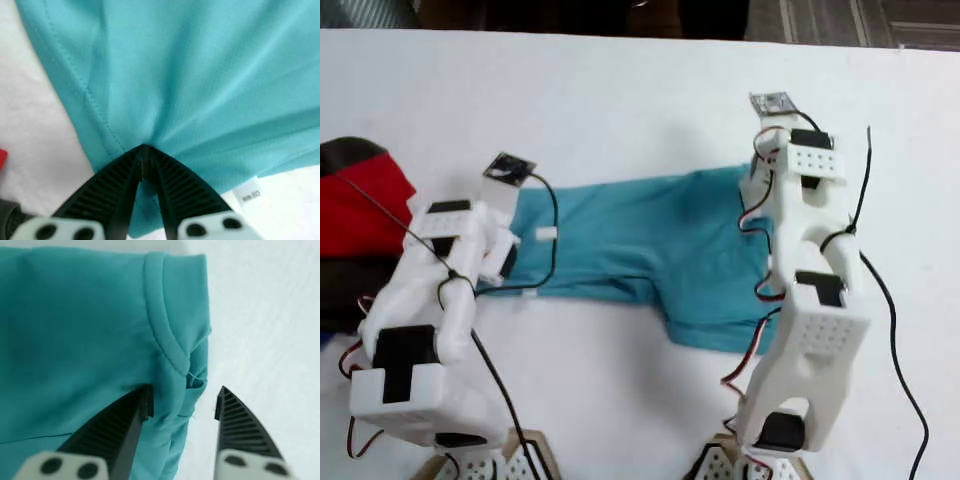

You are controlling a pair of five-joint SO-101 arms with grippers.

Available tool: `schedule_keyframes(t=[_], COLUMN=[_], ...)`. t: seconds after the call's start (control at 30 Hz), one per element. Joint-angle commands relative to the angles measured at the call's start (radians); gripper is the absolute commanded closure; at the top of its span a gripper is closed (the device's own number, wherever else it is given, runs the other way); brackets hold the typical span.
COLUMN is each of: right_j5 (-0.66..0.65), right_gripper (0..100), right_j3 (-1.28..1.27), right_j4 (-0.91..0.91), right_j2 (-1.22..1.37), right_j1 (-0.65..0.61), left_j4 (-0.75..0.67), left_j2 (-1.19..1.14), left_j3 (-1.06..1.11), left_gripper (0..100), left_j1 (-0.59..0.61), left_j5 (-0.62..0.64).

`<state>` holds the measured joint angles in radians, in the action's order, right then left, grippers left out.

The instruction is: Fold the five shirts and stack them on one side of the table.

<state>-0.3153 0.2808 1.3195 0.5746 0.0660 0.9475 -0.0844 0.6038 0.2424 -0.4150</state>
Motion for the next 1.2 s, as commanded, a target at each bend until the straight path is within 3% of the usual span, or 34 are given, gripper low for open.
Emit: schedule_keyframes(t=[0.0,0.2,0.47,0.77,0.97,1.03,1.17], right_j5=[-0.003,-0.003,-0.015,-0.095,-0.170,-0.181,-0.187], right_gripper=[81.0,98.9,97.9,97.9,97.7,94.5,76.7], right_j3=[0.049,0.049,0.057,0.061,0.057,0.064,0.091], right_j4=[0.019,-0.016,-0.005,0.202,0.193,0.168,0.186], right_j2=[0.012,0.024,-0.085,-0.119,-0.108,-0.117,-0.183], right_j1=[0.010,0.035,0.124,0.111,0.124,0.133,0.125], left_j4=[-0.020,-0.020,-0.020,-0.020,-0.020,-0.020,-0.020], left_j2=[-0.003,-0.003,-0.003,-0.003,-0.003,-0.003,-0.003], left_j3=[-0.001,-0.001,-0.001,-0.001,-0.001,-0.001,-0.001], left_gripper=[97,97,97,97,97,97,97], left_j1=[0.017,0.017,0.017,0.017,0.017,0.017,0.017], left_j5=[0.008,0.008,0.008,0.008,0.008,0.009,0.009])
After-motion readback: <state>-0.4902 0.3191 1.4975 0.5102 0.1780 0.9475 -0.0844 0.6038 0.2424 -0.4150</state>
